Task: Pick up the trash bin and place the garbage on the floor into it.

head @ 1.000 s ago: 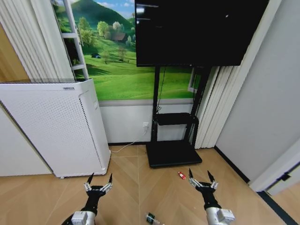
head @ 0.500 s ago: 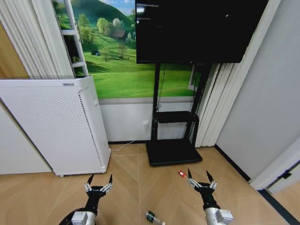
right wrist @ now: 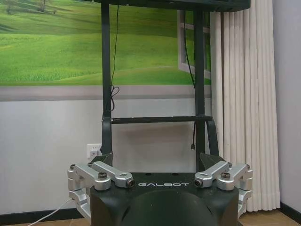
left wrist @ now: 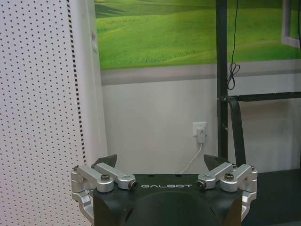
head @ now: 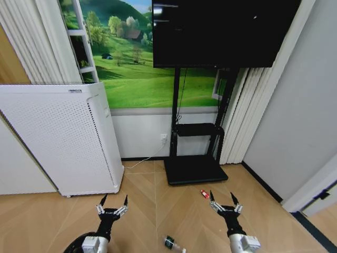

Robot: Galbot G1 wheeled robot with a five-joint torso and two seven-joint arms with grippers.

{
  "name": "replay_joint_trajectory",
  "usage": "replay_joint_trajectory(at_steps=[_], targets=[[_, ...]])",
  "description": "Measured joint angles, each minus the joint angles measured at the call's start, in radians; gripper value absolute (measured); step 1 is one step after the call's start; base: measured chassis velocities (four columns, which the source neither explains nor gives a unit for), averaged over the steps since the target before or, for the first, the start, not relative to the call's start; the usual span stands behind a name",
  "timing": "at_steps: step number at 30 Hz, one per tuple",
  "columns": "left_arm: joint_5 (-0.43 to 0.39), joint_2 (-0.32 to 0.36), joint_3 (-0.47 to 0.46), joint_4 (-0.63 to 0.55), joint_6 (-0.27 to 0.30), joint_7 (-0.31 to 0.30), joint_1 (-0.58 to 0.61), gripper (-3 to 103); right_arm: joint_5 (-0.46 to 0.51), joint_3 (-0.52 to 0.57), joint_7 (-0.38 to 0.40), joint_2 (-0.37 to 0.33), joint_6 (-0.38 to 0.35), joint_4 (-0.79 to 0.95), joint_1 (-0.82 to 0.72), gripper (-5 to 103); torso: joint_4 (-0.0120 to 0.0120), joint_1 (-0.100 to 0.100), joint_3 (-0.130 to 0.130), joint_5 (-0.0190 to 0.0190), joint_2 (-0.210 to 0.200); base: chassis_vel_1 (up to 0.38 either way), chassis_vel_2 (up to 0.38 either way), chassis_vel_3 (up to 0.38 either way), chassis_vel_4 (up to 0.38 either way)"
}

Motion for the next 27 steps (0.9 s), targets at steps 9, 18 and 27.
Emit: replay_joint_trajectory(at_steps=[9, 18, 27], targets=[[-0.025, 0.013, -0.02, 0.009, 0.004, -0.002, -0.021, 100, -0.002, 0.004, 0.003, 0.001, -0.001, 0.0, -0.002, 100, 0.0, -0.014, -0.024, 0.0, -0.038, 0.0, 0.0, 0.0, 0.0], [-0.024, 0.0, -0.008, 0.011, 0.005, -0.002, -0.015, 100, -0.006, 0.003, 0.015, 0.004, -0.005, -0.006, -0.001, 100, -0.0001, -0.028, -0.049, 0.0, -0.076, 0.0, 0.0, 0.0, 0.0], [-0.024, -0.002, -0.009, 0.013, 0.005, -0.003, -0.012, 100, -0.006, 0.003, 0.027, 0.003, -0.006, -0.006, 0.0, 100, -0.0001, -0.039, -0.068, 0.0, -0.107, 0.0, 0.0, 0.0, 0.0]])
